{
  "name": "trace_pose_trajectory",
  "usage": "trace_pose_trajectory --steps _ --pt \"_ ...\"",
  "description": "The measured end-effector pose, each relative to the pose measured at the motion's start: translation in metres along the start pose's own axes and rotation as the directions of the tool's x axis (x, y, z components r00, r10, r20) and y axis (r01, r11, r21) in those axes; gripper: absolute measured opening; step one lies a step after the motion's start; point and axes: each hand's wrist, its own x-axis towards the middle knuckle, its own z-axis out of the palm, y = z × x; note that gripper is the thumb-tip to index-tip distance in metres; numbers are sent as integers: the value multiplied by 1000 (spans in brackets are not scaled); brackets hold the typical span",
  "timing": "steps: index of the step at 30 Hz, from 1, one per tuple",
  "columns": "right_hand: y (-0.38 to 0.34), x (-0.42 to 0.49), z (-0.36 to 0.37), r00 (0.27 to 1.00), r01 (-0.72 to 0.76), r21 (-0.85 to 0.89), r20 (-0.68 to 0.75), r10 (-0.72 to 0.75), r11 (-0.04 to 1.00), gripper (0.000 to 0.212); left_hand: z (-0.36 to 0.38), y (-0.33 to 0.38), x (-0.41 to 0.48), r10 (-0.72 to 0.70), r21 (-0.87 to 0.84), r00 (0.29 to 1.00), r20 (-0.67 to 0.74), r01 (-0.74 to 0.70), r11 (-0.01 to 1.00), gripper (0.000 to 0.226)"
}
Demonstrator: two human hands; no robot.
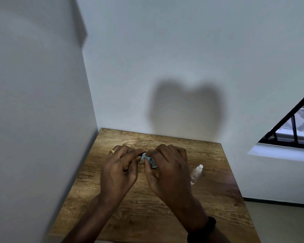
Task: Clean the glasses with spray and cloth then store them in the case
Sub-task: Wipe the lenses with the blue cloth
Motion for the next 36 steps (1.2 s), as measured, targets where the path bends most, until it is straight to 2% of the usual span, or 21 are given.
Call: trace_pose_trajectory --steps 5,8,14,18,22,30,36 --pt "0 -12 2 998 23 6 60 -24 1000 17 -3 -8 -2 -50 -19 998 -29 50 999 26" --pt "9 -20 -2 997 -33 2 69 33 999 14 -5 -11 -2 -83 -33 996 -35 82 996 24" --pt "37 -20 -28 979 -195 48 -43 197 980 14 -7 -13 2 -238 -179 967 -93 219 959 20" --pt "48 -16 -46 958 -253 77 -120 260 965 16 -11 -11 7 -271 -247 956 -117 236 940 14" --pt "51 -12 -51 956 -239 77 -155 249 968 16 -11 -10 8 -251 -268 963 -104 216 939 23" --pt "43 -4 -36 970 -210 11 -125 210 978 16 -6 1 5 -163 -235 981 -105 135 963 15" --pt "31 -10 -33 993 -90 31 -68 92 995 14 -6 2 5 -167 -246 979 -114 135 960 15"
